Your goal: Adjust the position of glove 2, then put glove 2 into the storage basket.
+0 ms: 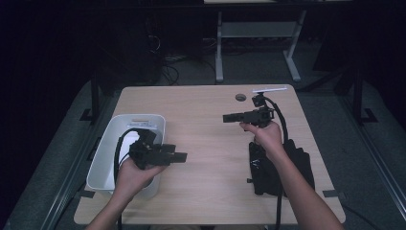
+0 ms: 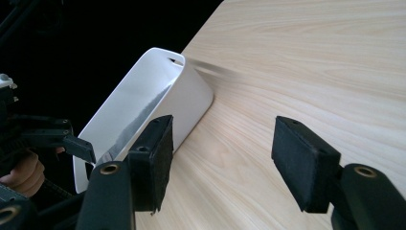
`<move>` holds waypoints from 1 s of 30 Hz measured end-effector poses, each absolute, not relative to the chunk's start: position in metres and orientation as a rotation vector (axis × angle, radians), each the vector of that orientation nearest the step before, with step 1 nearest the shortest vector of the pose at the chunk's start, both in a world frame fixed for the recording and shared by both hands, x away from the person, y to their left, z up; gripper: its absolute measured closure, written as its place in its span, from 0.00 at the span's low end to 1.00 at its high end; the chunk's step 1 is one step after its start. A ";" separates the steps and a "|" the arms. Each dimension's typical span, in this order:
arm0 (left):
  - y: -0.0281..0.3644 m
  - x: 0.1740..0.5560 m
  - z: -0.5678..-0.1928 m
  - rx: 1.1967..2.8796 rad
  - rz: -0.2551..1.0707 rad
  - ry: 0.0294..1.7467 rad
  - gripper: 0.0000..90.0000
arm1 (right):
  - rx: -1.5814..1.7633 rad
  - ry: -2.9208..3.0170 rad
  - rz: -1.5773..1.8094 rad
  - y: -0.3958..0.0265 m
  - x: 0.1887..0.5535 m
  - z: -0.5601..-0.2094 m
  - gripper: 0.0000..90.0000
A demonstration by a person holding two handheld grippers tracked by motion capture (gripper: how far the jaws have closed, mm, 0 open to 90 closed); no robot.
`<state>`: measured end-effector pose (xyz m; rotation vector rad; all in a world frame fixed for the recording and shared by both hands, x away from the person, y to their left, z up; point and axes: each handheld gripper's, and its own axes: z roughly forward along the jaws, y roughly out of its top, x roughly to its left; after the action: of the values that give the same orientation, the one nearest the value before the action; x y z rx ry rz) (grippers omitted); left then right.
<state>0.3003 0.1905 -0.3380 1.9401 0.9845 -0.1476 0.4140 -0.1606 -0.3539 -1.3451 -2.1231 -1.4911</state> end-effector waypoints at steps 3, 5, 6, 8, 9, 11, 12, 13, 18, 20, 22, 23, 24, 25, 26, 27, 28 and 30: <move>0.186 0.300 -0.339 1.945 -0.151 0.977 0.29 | -1.358 -2.115 -1.488 -0.168 0.410 -0.356 0.44; 0.181 0.299 -0.340 1.956 -0.154 0.968 0.29 | -1.364 -2.111 -1.489 -0.175 0.406 -0.358 0.44; 0.179 0.300 -0.340 1.958 -0.155 0.966 0.29 | -1.372 -2.111 -1.491 -0.178 0.405 -0.358 0.44; 0.175 0.300 -0.341 1.960 -0.159 0.956 0.29 | -1.384 -2.104 -1.492 -0.185 0.402 -0.359 0.44; 0.174 0.300 -0.341 1.960 -0.161 0.955 0.29 | -1.392 -2.105 -1.492 -0.188 0.400 -0.360 0.44; 0.169 0.301 -0.342 1.972 -0.169 0.945 0.29 | -1.404 -2.099 -1.504 -0.197 0.397 -0.361 0.44; 0.166 0.302 -0.343 1.978 -0.165 0.943 0.29 | -1.414 -2.095 -1.501 -0.200 0.396 -0.362 0.44; 0.164 0.302 -0.344 1.981 -0.170 0.942 0.29 | -1.424 -2.093 -1.504 -0.204 0.394 -0.364 0.44; 0.152 0.303 -0.349 1.990 -0.190 0.930 0.29 | -1.463 -2.071 -1.490 -0.220 0.387 -0.375 0.44; 0.147 0.303 -0.350 1.988 -0.190 0.925 0.29 | -1.478 -2.073 -1.487 -0.226 0.385 -0.378 0.44; 0.142 0.304 -0.351 1.999 -0.201 0.919 0.29 | -1.493 -2.068 -1.480 -0.231 0.383 -0.380 0.44; 0.141 0.304 -0.352 1.999 -0.200 0.914 0.29 | -1.493 -2.066 -1.493 -0.234 0.382 -0.380 0.44; 0.137 0.304 -0.352 2.002 -0.198 0.909 0.29 | -1.497 -2.065 -1.492 -0.236 0.381 -0.381 0.44; 0.135 0.304 -0.353 2.002 -0.202 0.907 0.29 | -1.501 -2.065 -1.487 -0.240 0.379 -0.382 0.44; 0.133 0.304 -0.353 2.005 -0.205 0.901 0.29 | -1.506 -2.067 -1.489 -0.242 0.378 -0.383 0.44; 0.130 0.304 -0.354 2.005 -0.206 0.897 0.29 | -1.510 -2.069 -1.487 -0.245 0.376 -0.384 0.44; 0.128 0.304 -0.355 2.008 -0.207 0.891 0.29 | -1.513 -2.072 -1.480 -0.247 0.375 -0.385 0.44; 0.122 0.303 -0.356 2.013 -0.215 0.887 0.29 | -1.524 -2.083 -1.464 -0.252 0.372 -0.387 0.43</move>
<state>0.3034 0.1223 -0.3558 2.0131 0.8866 -0.2154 0.3715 -0.2521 -0.3866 -1.5239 -2.0829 -1.4641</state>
